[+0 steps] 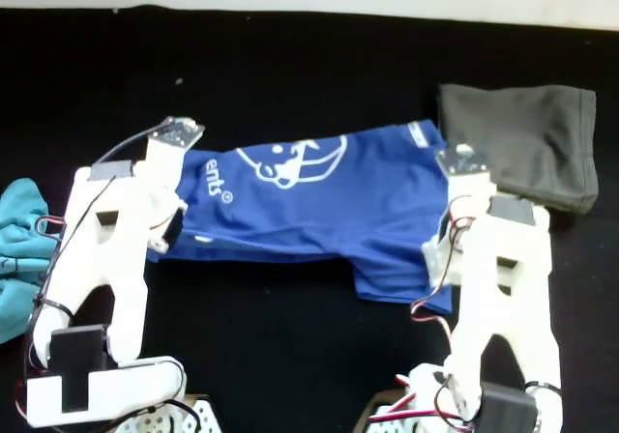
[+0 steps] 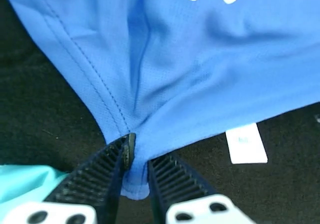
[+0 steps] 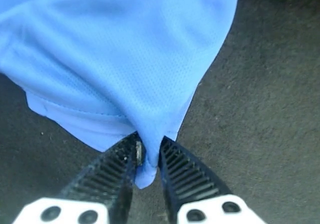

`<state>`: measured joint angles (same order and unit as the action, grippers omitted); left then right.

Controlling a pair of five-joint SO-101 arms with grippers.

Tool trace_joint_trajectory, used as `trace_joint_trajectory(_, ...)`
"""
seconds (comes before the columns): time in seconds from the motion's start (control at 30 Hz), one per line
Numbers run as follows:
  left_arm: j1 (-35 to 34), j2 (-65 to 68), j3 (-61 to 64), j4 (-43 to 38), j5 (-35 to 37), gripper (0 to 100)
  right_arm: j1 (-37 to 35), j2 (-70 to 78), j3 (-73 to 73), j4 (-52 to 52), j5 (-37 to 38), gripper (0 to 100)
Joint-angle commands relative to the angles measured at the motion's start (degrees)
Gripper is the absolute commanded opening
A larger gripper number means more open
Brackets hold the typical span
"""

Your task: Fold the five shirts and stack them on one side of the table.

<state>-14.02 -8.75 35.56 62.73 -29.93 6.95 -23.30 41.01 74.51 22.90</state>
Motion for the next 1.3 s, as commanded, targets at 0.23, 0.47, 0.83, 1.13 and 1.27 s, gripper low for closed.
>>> trace_joint_trajectory(0.23,-2.33,-0.75,-10.86,9.85,-2.73,17,-5.49,-2.33,-13.05,14.37,0.53,19.1)
trace_joint_trajectory(0.47,-7.34,-0.31,-28.18,14.51,-3.16,18,-7.52,-2.33,-31.16,21.58,0.18,19.1)
trace_joint_trajectory(0.83,2.24,9.01,-29.85,3.16,1.32,1,-11.82,3.74,-26.42,-4.53,-6.68,2.4)
trace_joint_trajectory(1.13,3.03,31.96,-41.27,-0.7,7.21,1,-12.35,24.92,-23.34,-19.65,-6.86,0.5)
trace_joint_trajectory(1.27,2.42,40.48,-51.56,-1.14,9.14,1,-12.09,30.55,-23.34,-26.07,-6.86,0.5)
